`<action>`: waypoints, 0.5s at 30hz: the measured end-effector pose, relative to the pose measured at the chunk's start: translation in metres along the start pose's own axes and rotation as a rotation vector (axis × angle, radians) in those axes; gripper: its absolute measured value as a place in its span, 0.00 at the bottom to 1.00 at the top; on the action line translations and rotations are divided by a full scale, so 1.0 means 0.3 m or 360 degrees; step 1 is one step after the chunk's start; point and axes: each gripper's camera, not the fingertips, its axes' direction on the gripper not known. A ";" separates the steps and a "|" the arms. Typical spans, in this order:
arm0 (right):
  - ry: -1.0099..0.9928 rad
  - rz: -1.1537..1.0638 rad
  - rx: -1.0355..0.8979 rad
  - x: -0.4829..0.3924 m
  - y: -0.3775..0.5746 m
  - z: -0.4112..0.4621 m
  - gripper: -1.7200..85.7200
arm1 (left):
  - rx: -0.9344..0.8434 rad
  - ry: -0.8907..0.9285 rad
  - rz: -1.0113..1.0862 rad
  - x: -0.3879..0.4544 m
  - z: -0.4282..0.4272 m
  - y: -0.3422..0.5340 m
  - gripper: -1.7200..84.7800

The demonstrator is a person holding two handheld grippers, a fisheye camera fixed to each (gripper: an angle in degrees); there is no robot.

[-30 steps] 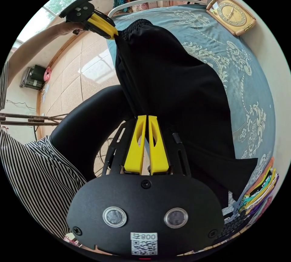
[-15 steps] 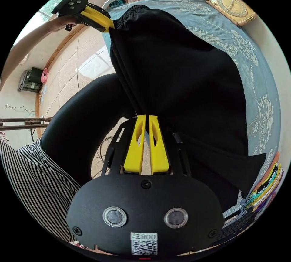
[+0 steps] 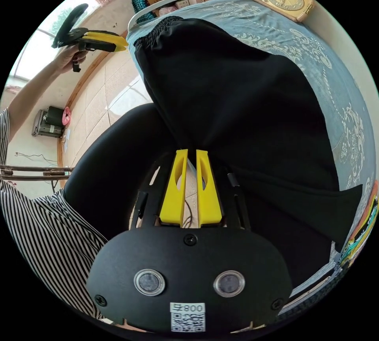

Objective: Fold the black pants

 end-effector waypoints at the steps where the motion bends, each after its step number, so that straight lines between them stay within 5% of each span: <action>1: -0.0041 0.0024 0.0017 0.020 0.018 -0.009 0.06 | 0.0049 0.0035 -0.0022 -0.007 -0.002 0.005 0.09; 8: -0.0285 0.0103 0.0126 0.131 0.133 -0.087 0.03 | 0.0250 0.0063 -0.0210 -0.062 0.135 -0.107 0.05; 15: -0.0172 0.0351 0.0082 0.307 0.185 -0.068 0.02 | 0.0005 -0.0014 -0.0405 -0.137 0.366 -0.166 0.03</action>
